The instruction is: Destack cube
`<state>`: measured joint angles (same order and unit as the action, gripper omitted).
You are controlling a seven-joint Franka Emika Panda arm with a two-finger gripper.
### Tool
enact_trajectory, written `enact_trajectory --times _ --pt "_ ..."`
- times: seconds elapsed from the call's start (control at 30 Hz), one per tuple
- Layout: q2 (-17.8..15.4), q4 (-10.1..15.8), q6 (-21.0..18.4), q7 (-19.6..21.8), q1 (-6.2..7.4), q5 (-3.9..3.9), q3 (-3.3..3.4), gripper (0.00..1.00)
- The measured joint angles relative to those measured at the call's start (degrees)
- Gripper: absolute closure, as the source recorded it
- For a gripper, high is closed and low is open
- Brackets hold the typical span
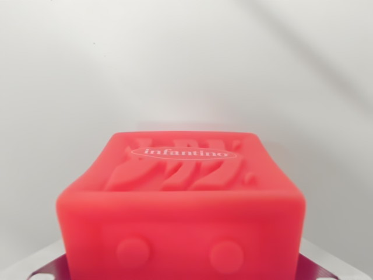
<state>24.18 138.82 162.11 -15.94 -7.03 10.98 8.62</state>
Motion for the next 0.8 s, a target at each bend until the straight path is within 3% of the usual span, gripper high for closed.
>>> enact_trajectory --times 0.33,0.8 --pt "2.4 -0.7 1.7 -0.2 -1.16 0.31 -1.28 1.00" --pt "3.8 -1.1 2.9 -0.3 -2.03 0.32 -2.17 1.00"
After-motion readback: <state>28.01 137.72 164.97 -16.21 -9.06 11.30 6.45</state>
